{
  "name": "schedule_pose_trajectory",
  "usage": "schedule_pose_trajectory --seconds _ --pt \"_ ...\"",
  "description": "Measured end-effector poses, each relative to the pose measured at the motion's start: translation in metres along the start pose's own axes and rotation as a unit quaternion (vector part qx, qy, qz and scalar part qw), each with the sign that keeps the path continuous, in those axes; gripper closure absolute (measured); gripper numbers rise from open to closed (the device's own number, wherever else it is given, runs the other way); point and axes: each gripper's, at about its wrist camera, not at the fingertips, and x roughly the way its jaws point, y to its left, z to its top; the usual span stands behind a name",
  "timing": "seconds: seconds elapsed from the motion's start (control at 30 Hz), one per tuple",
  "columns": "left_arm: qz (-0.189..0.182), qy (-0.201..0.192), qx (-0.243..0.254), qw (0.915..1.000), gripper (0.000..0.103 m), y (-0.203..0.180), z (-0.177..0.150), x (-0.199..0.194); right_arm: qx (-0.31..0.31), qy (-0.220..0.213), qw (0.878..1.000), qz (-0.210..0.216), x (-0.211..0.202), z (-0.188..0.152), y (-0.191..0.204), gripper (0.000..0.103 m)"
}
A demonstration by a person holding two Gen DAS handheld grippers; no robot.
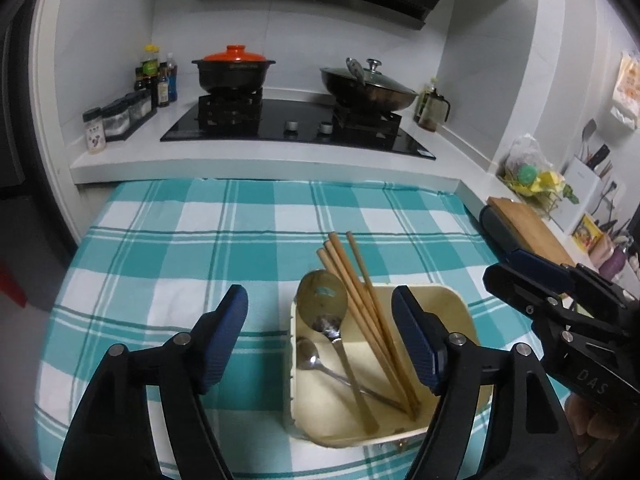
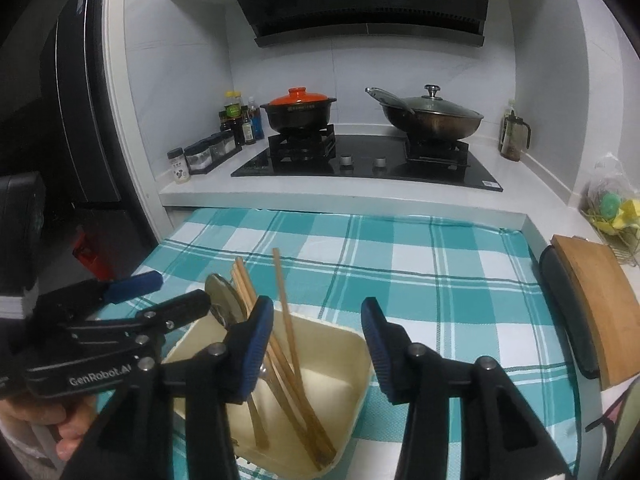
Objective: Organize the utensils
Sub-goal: 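Open both tools to drop the spoon and chopstick into the caddy, then withdraw both open tools back over the remaining chopsticks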
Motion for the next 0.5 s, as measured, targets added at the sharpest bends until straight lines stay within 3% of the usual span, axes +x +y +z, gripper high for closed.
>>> schedule_pose_trajectory --seconds 0.23,0.5 --pt "0.010 -0.003 0.027 0.9996 0.022 -0.003 -0.020 -0.047 -0.026 -0.017 0.999 -0.039 -0.039 -0.010 0.007 0.055" --pt "0.005 0.008 0.044 0.9990 0.019 -0.008 -0.068 -0.110 -0.058 -0.030 0.995 -0.076 -0.101 -0.038 0.023 0.052"
